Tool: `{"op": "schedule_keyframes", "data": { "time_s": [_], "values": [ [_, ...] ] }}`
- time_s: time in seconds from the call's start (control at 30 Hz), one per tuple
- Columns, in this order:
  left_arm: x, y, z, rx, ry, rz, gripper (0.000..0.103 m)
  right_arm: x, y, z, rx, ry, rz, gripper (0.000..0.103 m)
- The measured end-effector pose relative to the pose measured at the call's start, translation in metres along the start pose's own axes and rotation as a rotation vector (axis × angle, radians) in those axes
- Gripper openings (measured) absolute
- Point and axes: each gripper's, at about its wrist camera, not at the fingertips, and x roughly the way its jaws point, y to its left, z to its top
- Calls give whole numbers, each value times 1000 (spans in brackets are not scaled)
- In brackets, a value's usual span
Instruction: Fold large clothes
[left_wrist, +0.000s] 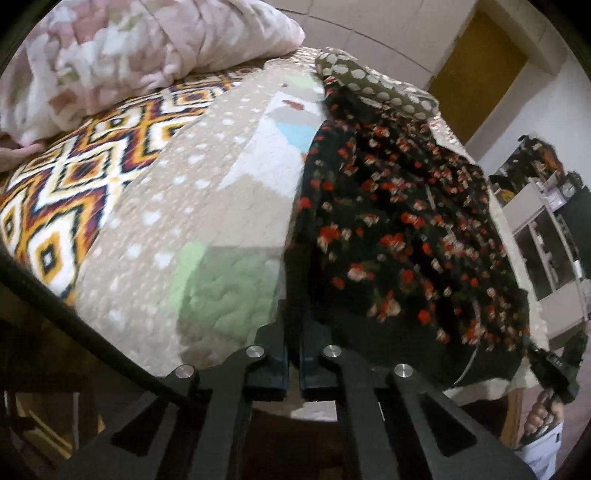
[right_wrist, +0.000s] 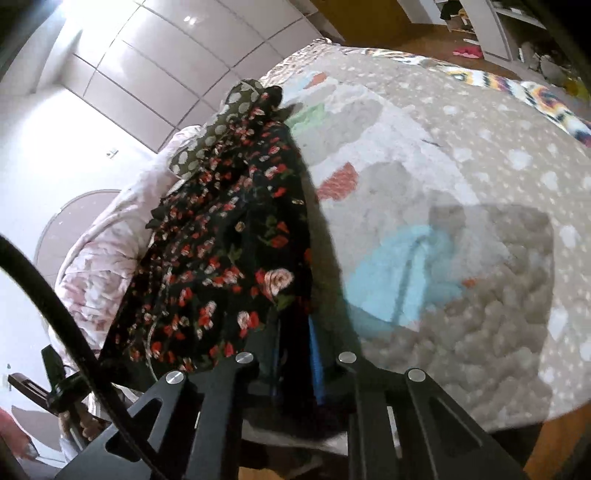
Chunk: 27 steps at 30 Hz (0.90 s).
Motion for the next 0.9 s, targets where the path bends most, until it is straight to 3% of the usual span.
{"op": "schedule_keyframes", "data": {
  "time_s": [0.13,0.23,0.27,0.33,0.4,0.47,0.53,0.6,0.77,0.9],
  "values": [
    [-5,2,-8,27,-21,-2,4,-10,-6,-4,-16,-15,-22,13],
    [-14,-4,-12,77,-65,60,7,-22,-2,-4,-65,-43,-104,13],
    [-16,-6,-14,87,-74,74,11,-26,-1,-3,-80,-53,-139,13],
    [-21,-9,-16,97,-92,94,28,-35,-3,-2,-80,-82,-166,13],
    [-29,-14,-17,113,-123,120,35,-42,-7,-1,-58,-109,-166,14],
    [-37,-21,-17,140,-154,142,37,-45,-6,1,-56,-126,-170,19],
    [-43,-26,-17,161,-178,164,52,-43,-1,2,-63,-134,-183,28],
    [-49,-32,-16,170,-210,188,63,-41,5,1,-73,-152,-198,30],
    [-59,-44,-15,199,-249,225,70,-33,30,-2,-134,-178,-223,33],
    [-58,-49,-16,214,-248,240,71,-28,51,-3,-202,-192,-246,44]
  ]
}}
